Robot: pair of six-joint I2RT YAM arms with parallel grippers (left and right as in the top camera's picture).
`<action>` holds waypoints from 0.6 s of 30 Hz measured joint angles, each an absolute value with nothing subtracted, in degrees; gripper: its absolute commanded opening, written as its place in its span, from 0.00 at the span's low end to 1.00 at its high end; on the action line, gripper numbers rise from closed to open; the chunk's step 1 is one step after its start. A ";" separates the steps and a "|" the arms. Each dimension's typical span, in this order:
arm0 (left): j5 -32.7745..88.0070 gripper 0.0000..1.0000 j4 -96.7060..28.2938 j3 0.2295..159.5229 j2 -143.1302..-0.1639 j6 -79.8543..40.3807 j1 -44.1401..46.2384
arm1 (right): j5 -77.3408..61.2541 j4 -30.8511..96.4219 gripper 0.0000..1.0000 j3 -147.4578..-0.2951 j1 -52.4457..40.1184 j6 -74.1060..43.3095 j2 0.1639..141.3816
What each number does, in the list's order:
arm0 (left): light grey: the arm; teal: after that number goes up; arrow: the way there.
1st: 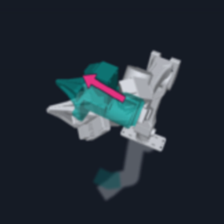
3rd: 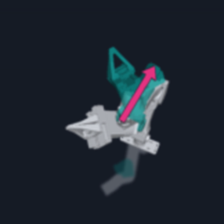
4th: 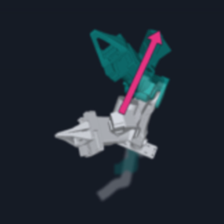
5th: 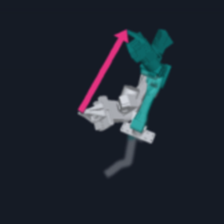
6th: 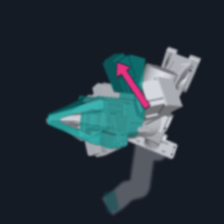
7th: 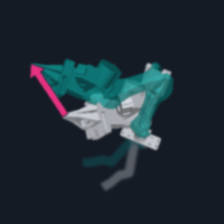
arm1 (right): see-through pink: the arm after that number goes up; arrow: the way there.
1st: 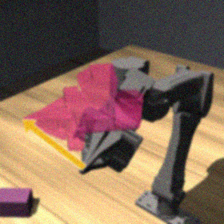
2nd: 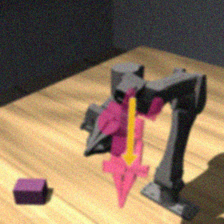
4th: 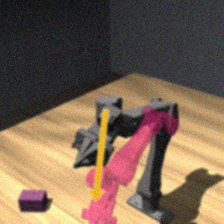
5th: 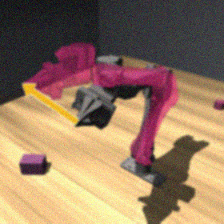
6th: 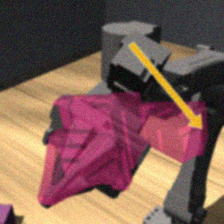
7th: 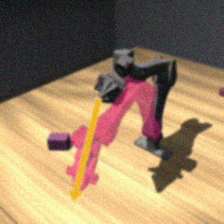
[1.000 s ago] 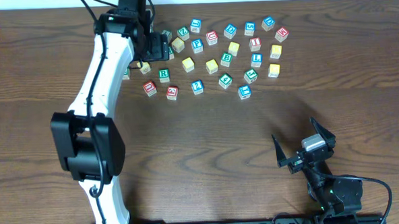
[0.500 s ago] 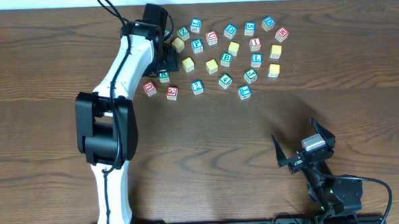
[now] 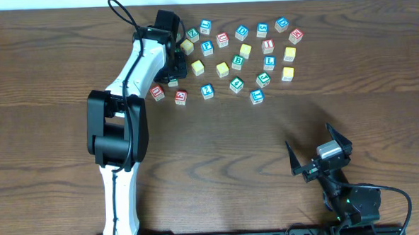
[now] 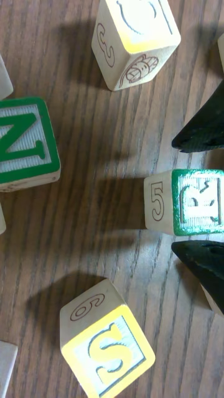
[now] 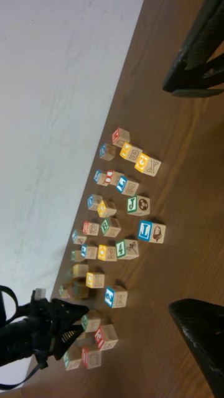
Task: Spell out ROBOT
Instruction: 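Reach the left gripper forward to the green R block, then close the left gripper on the green R block and lift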
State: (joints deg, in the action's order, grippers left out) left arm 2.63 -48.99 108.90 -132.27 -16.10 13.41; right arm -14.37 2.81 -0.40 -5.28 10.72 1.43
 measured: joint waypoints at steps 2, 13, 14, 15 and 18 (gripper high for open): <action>2.44 0.45 -48.77 108.90 -132.27 -16.08 13.56 | -14.37 2.81 0.99 -0.40 -5.28 10.72 1.43; 0.91 0.30 -47.29 108.09 -132.27 -15.64 13.72 | -14.37 2.81 0.99 -0.40 -5.28 10.72 1.43; 0.89 0.28 -47.27 108.09 -132.27 -15.68 13.78 | -14.37 2.81 0.99 -0.40 -5.28 10.72 1.43; 0.89 0.26 -47.27 108.09 -132.27 -15.73 13.82 | -14.37 2.81 0.99 -0.40 -5.28 10.72 1.43; 0.75 0.24 -47.24 108.09 -132.27 -15.46 14.00 | -14.37 2.81 0.99 -0.40 -5.28 10.74 1.43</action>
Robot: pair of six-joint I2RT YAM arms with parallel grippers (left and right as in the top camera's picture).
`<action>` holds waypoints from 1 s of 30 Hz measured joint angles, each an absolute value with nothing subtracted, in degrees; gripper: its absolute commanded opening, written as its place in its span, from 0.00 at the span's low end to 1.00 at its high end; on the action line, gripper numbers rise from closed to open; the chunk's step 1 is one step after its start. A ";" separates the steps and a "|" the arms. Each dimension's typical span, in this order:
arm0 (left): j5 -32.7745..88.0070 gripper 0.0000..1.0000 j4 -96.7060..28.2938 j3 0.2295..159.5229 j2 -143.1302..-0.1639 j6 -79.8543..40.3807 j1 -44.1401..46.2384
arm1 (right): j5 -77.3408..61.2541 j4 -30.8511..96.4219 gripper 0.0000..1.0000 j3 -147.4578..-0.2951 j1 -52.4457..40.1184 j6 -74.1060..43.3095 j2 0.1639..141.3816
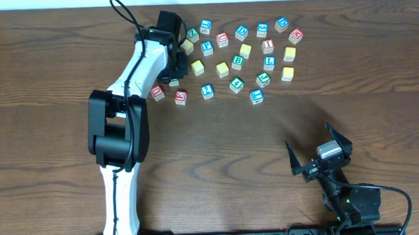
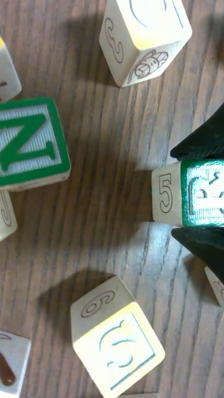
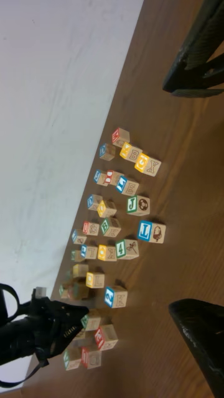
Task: Spell out ROBOT
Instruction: 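Close the left gripper on the green R block and lift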
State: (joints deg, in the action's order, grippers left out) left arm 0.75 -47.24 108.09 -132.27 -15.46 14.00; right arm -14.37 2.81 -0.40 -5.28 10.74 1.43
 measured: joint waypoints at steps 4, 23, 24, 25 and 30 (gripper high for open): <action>0.71 0.23 -47.44 108.09 -132.25 -15.44 14.11 | -14.37 2.81 0.99 -0.40 -5.28 10.72 1.43; 0.69 0.23 -66.41 108.42 -110.85 -15.46 18.76 | -14.37 2.81 0.99 -0.40 -5.28 10.74 1.43; 0.71 0.23 -67.29 108.36 -110.89 -15.68 19.51 | -14.37 2.81 0.99 -0.40 -5.28 10.72 1.43; 0.69 0.23 -67.53 108.03 -111.07 -16.21 20.25 | -14.37 2.81 0.99 -0.40 -5.28 10.72 1.43; 0.71 0.23 -67.70 102.83 -111.24 -18.02 23.75 | -14.37 2.81 0.99 -0.40 -5.28 10.72 1.43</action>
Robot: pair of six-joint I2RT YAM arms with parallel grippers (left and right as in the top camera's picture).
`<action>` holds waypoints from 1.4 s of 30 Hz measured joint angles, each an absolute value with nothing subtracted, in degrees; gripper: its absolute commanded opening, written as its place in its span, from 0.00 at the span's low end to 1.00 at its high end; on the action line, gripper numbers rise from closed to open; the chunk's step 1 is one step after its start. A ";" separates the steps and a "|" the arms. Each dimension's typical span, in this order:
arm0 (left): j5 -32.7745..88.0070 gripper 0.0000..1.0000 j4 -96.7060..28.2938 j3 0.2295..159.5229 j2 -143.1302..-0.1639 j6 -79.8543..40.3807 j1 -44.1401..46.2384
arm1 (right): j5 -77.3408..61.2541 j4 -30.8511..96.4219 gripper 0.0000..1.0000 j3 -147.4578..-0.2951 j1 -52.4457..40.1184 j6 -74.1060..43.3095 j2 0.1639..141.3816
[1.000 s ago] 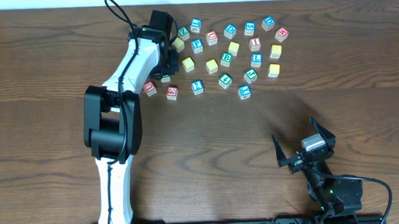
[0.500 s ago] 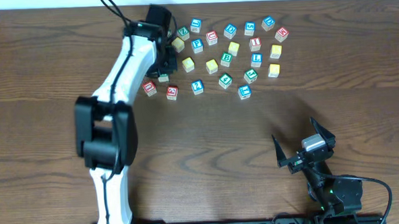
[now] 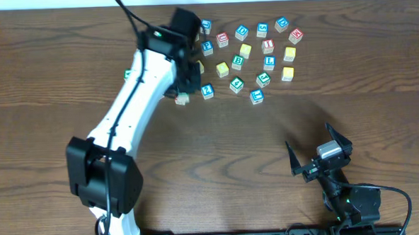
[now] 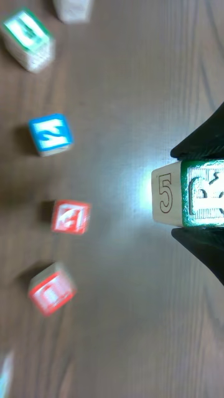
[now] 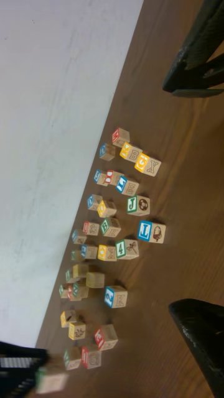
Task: Spell out ROBOT
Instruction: 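Close the left gripper on the green R block and lift, then carry the R block toward the open table and set it down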
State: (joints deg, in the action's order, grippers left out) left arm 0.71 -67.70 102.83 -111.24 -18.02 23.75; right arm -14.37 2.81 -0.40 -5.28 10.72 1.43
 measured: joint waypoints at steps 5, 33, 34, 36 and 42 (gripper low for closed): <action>0.73 0.23 -62.81 93.01 -111.33 -21.04 26.35 | -14.37 2.79 0.99 -0.40 -5.28 10.72 1.43; 1.17 0.39 -46.15 76.62 -111.85 -23.88 27.77 | -14.37 2.81 0.99 -0.40 -5.28 10.72 1.43; 1.19 0.39 -46.26 76.55 -111.85 -23.86 27.77 | -14.37 2.81 0.99 -0.40 -5.28 10.74 1.43; 1.19 0.44 -46.46 76.51 -111.85 -23.73 27.77 | -14.37 2.81 0.99 -0.40 -5.28 10.74 1.43; 1.17 0.45 -46.44 76.51 -111.85 -23.73 27.77 | -14.37 2.81 0.99 -0.40 -5.28 10.74 1.43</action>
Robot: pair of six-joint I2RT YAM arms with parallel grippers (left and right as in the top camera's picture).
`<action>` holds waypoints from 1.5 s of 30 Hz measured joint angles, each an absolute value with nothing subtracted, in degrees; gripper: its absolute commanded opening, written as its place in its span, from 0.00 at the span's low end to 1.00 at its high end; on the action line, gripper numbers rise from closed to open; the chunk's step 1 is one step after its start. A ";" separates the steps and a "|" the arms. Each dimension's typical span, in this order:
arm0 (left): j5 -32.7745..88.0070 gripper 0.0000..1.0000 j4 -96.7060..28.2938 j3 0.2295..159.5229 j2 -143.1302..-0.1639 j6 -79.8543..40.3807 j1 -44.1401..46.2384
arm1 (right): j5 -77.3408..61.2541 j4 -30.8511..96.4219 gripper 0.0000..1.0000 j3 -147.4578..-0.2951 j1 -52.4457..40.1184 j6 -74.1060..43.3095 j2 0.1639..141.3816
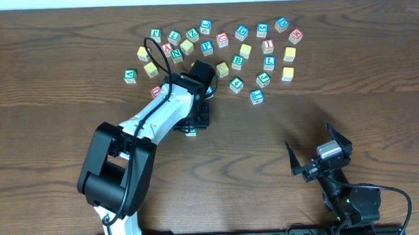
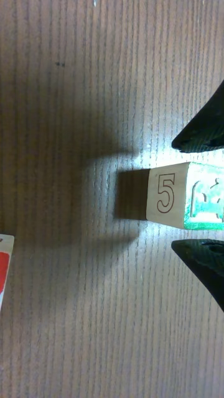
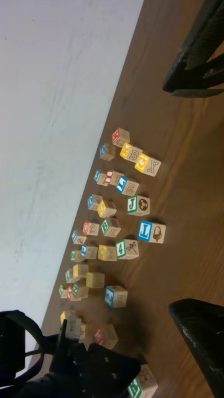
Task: Spell out ROBOT
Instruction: 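Carry the R block toward the open table and set it down, then move the left gripper over the yellow O block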
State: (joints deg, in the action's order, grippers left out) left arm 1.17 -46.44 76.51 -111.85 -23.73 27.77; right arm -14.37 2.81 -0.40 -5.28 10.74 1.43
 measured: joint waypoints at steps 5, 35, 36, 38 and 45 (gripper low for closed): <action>1.17 0.45 -47.33 76.60 -111.85 -23.46 27.77 | -14.37 2.81 0.99 -0.40 -5.28 10.72 1.43; 1.63 0.61 -38.70 106.98 -113.38 -18.22 21.04 | -14.37 2.81 0.99 -0.40 -5.28 10.72 1.43; 1.65 0.61 -38.68 108.22 -115.07 -18.22 21.50 | -14.37 2.81 0.99 -0.40 -5.28 10.72 1.43; 1.58 0.61 -38.50 110.52 -119.15 -18.94 22.76 | -14.37 2.81 0.99 -0.40 -5.28 10.72 1.43; -2.11 0.61 -37.54 111.20 -125.58 -23.05 26.72 | -14.37 2.81 0.99 -0.40 -5.28 10.72 1.43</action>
